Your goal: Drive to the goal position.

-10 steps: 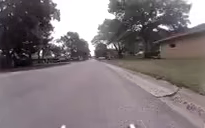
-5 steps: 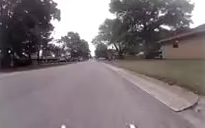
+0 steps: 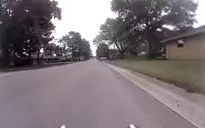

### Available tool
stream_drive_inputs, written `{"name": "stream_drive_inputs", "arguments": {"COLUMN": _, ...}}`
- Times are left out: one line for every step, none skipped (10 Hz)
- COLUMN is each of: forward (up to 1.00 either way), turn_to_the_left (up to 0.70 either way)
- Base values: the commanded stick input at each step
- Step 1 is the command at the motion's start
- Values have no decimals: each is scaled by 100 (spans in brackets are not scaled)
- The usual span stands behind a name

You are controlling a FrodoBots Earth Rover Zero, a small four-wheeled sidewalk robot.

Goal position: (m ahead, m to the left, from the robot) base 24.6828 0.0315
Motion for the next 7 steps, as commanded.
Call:
{"name": "stream_drive_inputs", "arguments": {"forward": 100, "turn_to_the_left": 0}}
{"name": "stream_drive_inputs", "arguments": {"forward": 100, "turn_to_the_left": 0}}
{"name": "stream_drive_inputs", "arguments": {"forward": 100, "turn_to_the_left": 0}}
{"name": "stream_drive_inputs", "arguments": {"forward": 100, "turn_to_the_left": 0}}
{"name": "stream_drive_inputs", "arguments": {"forward": 100, "turn_to_the_left": 0}}
{"name": "stream_drive_inputs", "arguments": {"forward": 100, "turn_to_the_left": 0}}
{"name": "stream_drive_inputs", "arguments": {"forward": 100, "turn_to_the_left": 0}}
